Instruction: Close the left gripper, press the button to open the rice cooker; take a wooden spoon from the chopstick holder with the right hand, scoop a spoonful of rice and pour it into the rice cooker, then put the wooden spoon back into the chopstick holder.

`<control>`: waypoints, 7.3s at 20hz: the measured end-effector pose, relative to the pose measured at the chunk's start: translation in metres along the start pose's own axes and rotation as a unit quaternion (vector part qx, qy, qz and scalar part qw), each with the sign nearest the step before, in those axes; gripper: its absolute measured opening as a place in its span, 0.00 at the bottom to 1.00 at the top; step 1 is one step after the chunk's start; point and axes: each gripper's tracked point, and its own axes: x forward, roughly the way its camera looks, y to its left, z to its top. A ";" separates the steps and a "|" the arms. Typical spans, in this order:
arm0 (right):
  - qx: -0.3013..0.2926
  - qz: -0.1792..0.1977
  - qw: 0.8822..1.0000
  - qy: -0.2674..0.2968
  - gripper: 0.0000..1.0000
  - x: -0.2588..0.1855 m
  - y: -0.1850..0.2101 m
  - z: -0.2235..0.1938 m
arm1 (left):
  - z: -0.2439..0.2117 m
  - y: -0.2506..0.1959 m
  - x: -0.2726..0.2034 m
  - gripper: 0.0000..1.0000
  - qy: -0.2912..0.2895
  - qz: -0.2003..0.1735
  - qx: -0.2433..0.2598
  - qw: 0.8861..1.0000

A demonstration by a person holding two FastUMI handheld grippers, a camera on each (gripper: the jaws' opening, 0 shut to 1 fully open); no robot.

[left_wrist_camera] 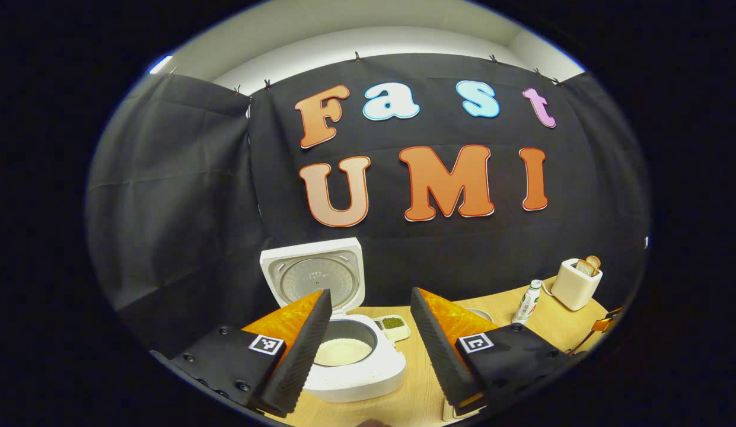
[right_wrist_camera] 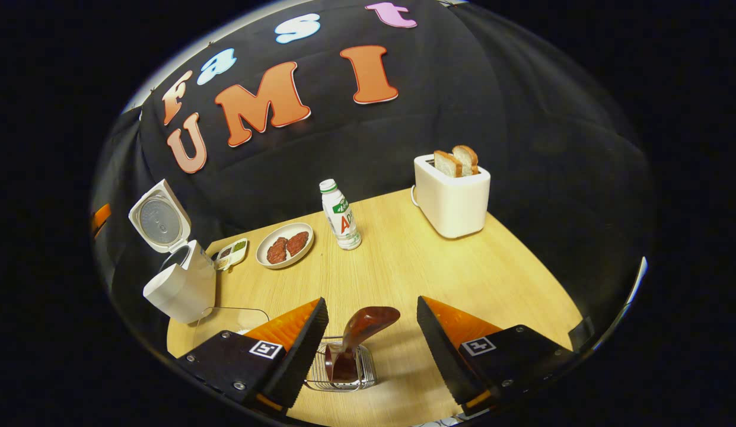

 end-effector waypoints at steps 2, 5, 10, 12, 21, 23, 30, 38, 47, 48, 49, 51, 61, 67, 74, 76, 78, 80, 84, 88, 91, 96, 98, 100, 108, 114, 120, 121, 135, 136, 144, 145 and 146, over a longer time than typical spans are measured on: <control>0.023 0.016 1.000 0.010 0.91 0.011 0.004 -0.008 | -0.002 -0.004 -0.007 0.93 0.002 0.003 0.010 1.000; 0.051 0.036 0.998 0.020 0.87 0.025 0.010 -0.020 | -0.005 -0.007 -0.014 0.93 0.006 0.010 0.023 1.000; 0.099 0.054 0.994 0.010 0.66 0.035 0.013 -0.027 | -0.012 -0.014 -0.019 0.89 0.017 0.010 0.024 1.000; 0.120 0.053 0.991 0.003 0.55 0.039 0.012 -0.030 | -0.010 -0.016 -0.018 0.93 0.018 0.007 0.027 0.999; 0.173 0.041 0.984 -0.025 0.20 0.027 0.020 -0.022 | -0.004 -0.032 -0.008 0.93 0.010 -0.024 0.035 0.999; 0.175 0.037 0.983 -0.033 0.17 0.021 0.022 -0.012 | -0.006 -0.030 -0.007 0.93 0.009 -0.028 0.027 0.999; 0.093 0.023 0.991 -0.094 0.17 -0.018 0.050 0.039 | -0.015 -0.010 -0.005 0.93 0.005 -0.026 -0.003 1.000; 0.024 0.087 0.985 -0.144 0.17 -0.041 0.149 0.080 | -0.034 0.009 -0.002 0.89 0.014 -0.040 -0.027 0.999; -0.088 0.107 0.985 -0.099 0.17 -0.002 0.220 0.011 | -0.056 0.042 -0.006 0.89 0.034 -0.040 -0.036 0.998; -0.103 0.100 0.985 -0.096 0.17 0.003 0.220 0.005 | -0.060 0.047 -0.007 0.93 0.037 -0.037 -0.038 0.998; -0.119 0.093 0.984 -0.097 0.17 0.007 0.219 0.000 | -0.062 0.052 -0.008 0.89 0.040 -0.034 -0.039 0.998; -0.152 0.079 0.980 -0.097 0.17 0.016 0.216 -0.008 | -0.066 0.062 -0.009 0.93 0.045 -0.026 -0.040 0.998; -0.289 0.045 0.949 -0.120 0.17 0.045 0.224 -0.041 | -0.077 0.084 -0.013 0.89 0.055 -0.008 -0.025 0.998; -0.337 0.043 0.933 -0.121 0.17 0.045 0.229 -0.072 | -0.080 0.089 -0.008 0.89 0.059 -0.006 -0.025 0.998; -0.302 0.061 0.944 -0.116 0.17 0.042 0.250 -0.081 | -0.084 0.097 -0.005 0.93 0.065 -0.004 -0.017 0.998; -0.258 0.073 0.957 -0.109 0.17 0.042 0.258 -0.079 | -0.085 0.103 -0.006 0.93 0.066 -0.002 -0.013 0.998; -0.216 0.085 0.968 -0.098 0.17 0.042 0.267 -0.080 | -0.086 0.107 -0.003 0.93 0.068 0.000 -0.010 0.998; -0.169 0.098 0.977 -0.084 0.14 0.042 0.275 -0.083 | -0.086 0.112 -0.003 0.89 0.068 0.001 -0.006 0.998; -0.079 0.115 0.989 -0.059 0.17 0.042 0.285 -0.088 | -0.087 0.119 -0.002 0.89 0.069 -0.002 0.001 0.998; -0.003 0.112 0.993 -0.046 0.17 0.048 0.278 -0.086 | -0.091 0.120 0.002 0.89 0.072 -0.010 0.004 0.997; 0.050 0.106 0.992 -0.040 0.17 0.051 0.267 -0.084 | -0.088 0.122 0.004 0.89 0.070 -0.017 0.007 0.997; 0.115 0.099 0.988 -0.019 0.17 0.055 0.258 -0.086 | -0.086 0.118 0.008 0.93 0.065 -0.030 0.009 0.997; 0.134 0.100 0.986 -0.013 0.17 0.055 0.253 -0.086 | -0.086 0.118 0.008 0.93 0.063 -0.032 0.008 0.997; 0.161 0.103 0.982 -0.002 0.17 0.056 0.249 -0.087 | -0.086 0.118 0.009 0.93 0.061 -0.033 0.007 0.998; 0.313 0.143 0.939 0.016 0.17 0.049 0.223 -0.070 | -0.087 0.114 0.003 0.89 0.063 -0.029 -0.001 0.998; 0.389 0.143 0.910 0.006 0.17 0.037 0.183 -0.049 | -0.093 0.104 0.000 0.93 0.074 -0.016 -0.023 0.997; 0.458 0.163 0.874 0.000 0.17 0.023 0.168 -0.014 | -0.091 0.087 -0.001 0.93 0.074 -0.007 -0.045 0.996; 0.471 0.168 0.866 0.001 0.17 0.020 0.168 -0.007 | -0.091 0.085 -0.001 0.93 0.074 -0.004 -0.049 0.996; 0.564 0.283 0.775 0.034 0.17 0.023 0.265 0.090 | -0.078 0.144 -0.021 0.89 0.051 0.075 -0.072 0.993; 0.561 0.297 0.772 0.040 0.17 0.023 0.281 0.097 | -0.079 0.149 -0.021 0.93 0.051 0.079 -0.081 0.992; 0.530 0.334 0.777 0.061 0.17 0.040 0.381 0.120 | -0.092 0.183 -0.036 0.92 0.050 0.105 -0.081 0.990; 0.526 0.337 0.779 0.062 0.17 0.044 0.395 0.123 | -0.093 0.190 -0.038 0.92 0.049 0.110 -0.081 0.989; 0.521 0.340 0.781 0.064 0.17 0.049 0.408 0.126 | -0.094 0.198 -0.040 0.89 0.049 0.115 -0.081 0.989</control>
